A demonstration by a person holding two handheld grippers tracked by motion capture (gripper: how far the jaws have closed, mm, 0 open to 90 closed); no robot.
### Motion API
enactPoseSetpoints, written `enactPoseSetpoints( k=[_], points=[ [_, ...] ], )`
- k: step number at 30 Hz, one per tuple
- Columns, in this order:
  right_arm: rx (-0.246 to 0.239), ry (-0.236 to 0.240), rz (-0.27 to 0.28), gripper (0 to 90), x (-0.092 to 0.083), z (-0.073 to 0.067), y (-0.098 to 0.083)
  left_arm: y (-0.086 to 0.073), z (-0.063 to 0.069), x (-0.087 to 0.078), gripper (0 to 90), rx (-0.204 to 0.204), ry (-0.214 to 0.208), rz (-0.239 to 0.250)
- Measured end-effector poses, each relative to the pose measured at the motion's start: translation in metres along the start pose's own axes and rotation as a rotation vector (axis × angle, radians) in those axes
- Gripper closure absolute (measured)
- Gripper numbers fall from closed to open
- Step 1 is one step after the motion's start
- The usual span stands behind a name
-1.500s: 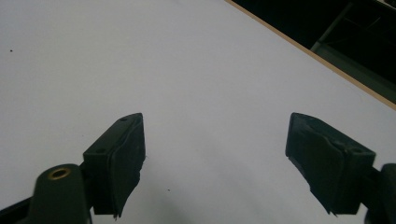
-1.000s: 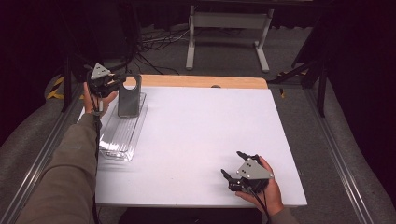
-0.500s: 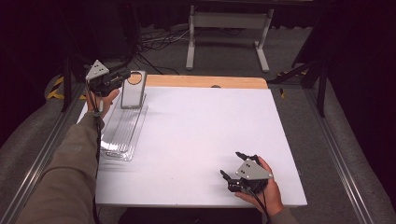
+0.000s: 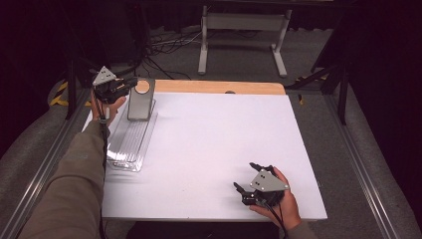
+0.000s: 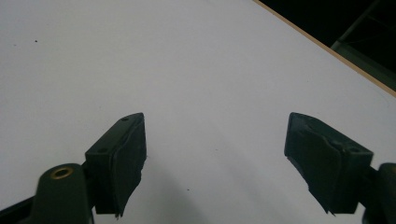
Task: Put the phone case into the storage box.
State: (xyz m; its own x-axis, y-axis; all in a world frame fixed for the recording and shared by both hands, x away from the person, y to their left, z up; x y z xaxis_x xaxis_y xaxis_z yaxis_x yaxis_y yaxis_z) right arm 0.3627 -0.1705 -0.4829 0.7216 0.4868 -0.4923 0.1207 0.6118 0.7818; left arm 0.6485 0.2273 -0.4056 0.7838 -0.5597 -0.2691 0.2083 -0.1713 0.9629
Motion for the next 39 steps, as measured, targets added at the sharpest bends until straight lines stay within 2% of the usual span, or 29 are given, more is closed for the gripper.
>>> enactPoseSetpoints(
  k=[4, 7, 9, 19, 32, 39],
  points=[
    [-0.001, 0.001, 0.003, 21.6, -0.001, 0.0, 0.001, -0.001, -0.003, 0.001, 68.6, -0.003, 0.017, -0.002],
    [0.0, -0.002, 0.013, 22.0, -0.002, 0.001, 0.002, -0.003, -0.005, 0.002, 71.7, 0.008, 0.029, -0.019],
    [0.0, 0.0, 0.015, 21.9, -0.002, 0.001, 0.003, -0.003, -0.006, 0.001, 69.3, 0.004, 0.038, -0.015],
    [-0.005, -0.002, 0.015, 21.9, -0.003, 0.001, 0.003, -0.001, -0.005, -0.003, 69.1, 0.01, 0.037, -0.023],
    [-0.011, -0.007, 0.018, 21.9, -0.004, 0.002, 0.004, 0.004, 0.003, -0.012, 67.0, 0.024, 0.03, -0.011],
    [-0.014, -0.007, 0.02, 21.9, -0.004, 0.002, 0.005, 0.009, 0.01, -0.021, 61.6, 0.039, 0.029, 0.003]
  ],
)
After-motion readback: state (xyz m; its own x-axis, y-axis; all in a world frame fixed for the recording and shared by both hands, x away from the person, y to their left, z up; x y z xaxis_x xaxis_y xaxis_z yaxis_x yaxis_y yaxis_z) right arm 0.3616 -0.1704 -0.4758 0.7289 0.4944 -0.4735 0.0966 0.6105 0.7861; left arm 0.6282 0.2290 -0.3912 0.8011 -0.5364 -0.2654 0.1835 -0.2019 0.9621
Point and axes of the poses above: each handheld gripper's, and its own axes: x roughly forward along the jaws, y roughly out of its top, z roughly to its right, the point moved 9 cm from there along x, roughly forward along the jaws, and after that the axes turned 4 degrees about -x, right-handed, at the moved point
